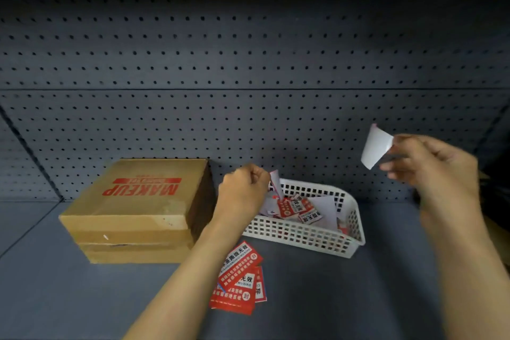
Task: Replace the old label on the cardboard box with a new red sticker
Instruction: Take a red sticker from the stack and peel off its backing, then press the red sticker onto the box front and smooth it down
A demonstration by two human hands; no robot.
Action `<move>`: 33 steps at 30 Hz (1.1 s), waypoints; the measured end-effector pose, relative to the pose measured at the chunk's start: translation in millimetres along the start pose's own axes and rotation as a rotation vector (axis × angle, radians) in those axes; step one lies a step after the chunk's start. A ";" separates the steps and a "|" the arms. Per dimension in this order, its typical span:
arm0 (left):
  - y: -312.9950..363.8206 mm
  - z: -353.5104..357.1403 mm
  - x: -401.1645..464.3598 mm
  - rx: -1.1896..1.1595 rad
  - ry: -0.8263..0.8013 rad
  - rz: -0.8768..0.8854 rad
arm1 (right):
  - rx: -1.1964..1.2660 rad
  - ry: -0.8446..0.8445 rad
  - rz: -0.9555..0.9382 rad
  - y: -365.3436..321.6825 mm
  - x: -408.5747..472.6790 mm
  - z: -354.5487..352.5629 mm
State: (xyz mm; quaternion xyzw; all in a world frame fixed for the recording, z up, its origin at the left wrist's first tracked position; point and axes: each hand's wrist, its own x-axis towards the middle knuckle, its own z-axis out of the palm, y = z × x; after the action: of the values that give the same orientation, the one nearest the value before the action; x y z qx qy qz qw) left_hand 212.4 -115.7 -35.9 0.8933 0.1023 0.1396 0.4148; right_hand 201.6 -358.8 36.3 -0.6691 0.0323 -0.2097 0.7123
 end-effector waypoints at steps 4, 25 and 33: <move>6.4 16.2 2.5 -0.019 -0.059 0.084 | -0.021 -0.018 -0.016 6.9 -0.5 3.2; 8.4 -58.0 -47.1 -0.183 0.212 0.415 | -0.046 -0.347 -0.156 33.6 -74.2 118.9; -40.0 -110.8 -65.3 -0.342 0.335 0.244 | -0.203 -0.459 -0.334 42.7 -111.4 150.6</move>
State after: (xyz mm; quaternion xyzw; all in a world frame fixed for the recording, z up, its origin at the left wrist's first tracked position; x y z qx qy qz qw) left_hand 111.2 -30.9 -9.1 0.7803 0.0360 0.3497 0.5173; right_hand 160.3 -178.5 -15.7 -0.7628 -0.2191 -0.1630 0.5861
